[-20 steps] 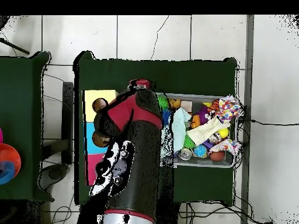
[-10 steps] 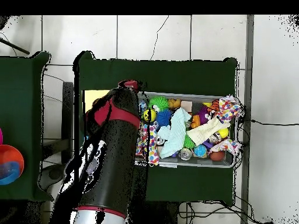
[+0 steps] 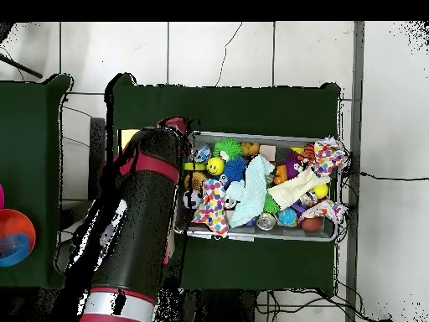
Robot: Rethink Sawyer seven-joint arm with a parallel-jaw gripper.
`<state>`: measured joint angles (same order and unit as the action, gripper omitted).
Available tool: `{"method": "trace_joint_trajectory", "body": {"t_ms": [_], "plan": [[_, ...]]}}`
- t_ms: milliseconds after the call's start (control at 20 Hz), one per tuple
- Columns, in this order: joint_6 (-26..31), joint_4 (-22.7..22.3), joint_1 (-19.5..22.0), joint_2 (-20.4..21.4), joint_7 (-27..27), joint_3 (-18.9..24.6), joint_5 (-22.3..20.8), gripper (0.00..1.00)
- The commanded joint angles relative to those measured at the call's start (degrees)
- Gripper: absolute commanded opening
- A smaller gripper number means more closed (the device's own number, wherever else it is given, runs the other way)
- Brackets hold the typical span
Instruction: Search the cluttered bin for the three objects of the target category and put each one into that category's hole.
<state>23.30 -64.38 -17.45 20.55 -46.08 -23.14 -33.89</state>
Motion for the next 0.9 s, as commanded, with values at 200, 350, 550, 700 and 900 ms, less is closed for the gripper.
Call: {"method": "trace_joint_trajectory", "body": {"t_ms": [200,350,550,700,900], "plan": [[1.63,0.24,-0.67,-5.29,-21.64,-2.81,3.41,0.00],[0.95,0.09,-1.74,-6.04,-22.95,-4.19,4.22,0.00],[0.55,-0.23,-2.62,-6.32,-23.23,-5.02,5.29,0.00],[-0.35,-0.16,-3.15,-6.94,-23.99,-5.79,5.41,0.00],[-0.43,0.84,-4.89,-8.17,-25.36,-8.39,4.33,0.00]]}}
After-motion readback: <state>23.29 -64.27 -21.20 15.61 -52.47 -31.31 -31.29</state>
